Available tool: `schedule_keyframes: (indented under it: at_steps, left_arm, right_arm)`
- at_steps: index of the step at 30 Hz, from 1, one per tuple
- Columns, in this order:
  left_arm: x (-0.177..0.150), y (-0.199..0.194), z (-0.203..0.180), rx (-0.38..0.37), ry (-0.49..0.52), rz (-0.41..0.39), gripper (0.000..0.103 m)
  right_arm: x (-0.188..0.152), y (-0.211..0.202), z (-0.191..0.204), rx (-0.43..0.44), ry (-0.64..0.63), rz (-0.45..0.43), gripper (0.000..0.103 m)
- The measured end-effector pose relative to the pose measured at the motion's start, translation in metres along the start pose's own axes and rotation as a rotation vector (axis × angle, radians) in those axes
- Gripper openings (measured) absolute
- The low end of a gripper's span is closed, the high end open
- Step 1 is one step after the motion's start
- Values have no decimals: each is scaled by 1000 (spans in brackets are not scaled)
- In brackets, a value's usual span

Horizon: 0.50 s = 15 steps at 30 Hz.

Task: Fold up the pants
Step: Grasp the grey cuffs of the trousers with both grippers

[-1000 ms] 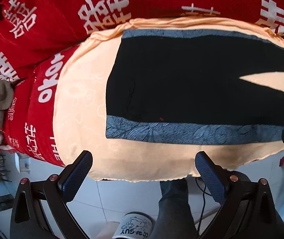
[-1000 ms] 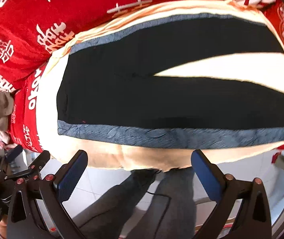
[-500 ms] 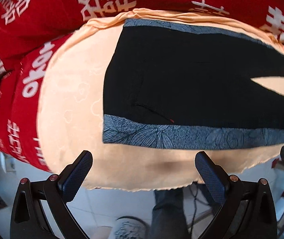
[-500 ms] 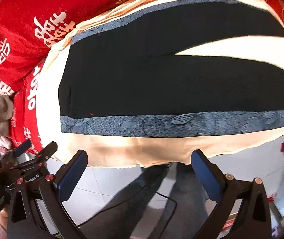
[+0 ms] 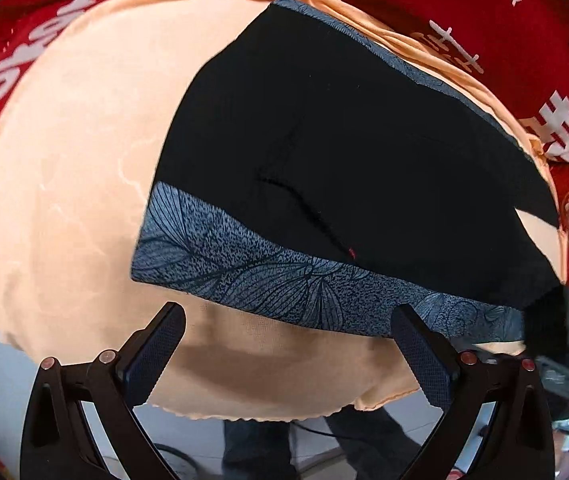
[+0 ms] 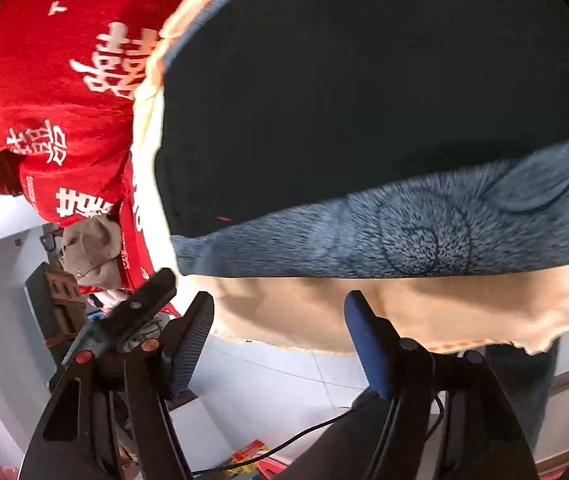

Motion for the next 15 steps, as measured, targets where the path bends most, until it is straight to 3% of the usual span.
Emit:
schedule_keyframes:
  at_steps: [5, 9, 10, 12, 15]
  left_arm:
    - [-4, 8, 7, -48, -35, 10, 103]
    - [-1, 16, 11, -76, -67, 28, 103]
    - [-1, 16, 11, -85, -77, 31, 103]
    - [2, 17, 7, -143, -116, 37, 103]
    - [10, 21, -5, -232, -183, 33, 103]
  right_arm:
    - [0, 12, -26, 69, 55, -64, 72]
    - [19, 5, -25, 205, 130, -170, 70]
    - [23, 3, -21, 226, 138, -179, 66]
    - [29, -4, -6, 252, 116, -189, 38]
    - [27, -21, 15, 306, 68, -190, 24]
Point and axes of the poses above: each gripper's, at about its wrist camera, not at the fingertips, and y roughly the way its jaws point, z to its left, x to its top, the point moved 2 cm from there along y, roughly the way its jaws point, and after that the axes turned 1 degree about y, right-handed, at the moved point
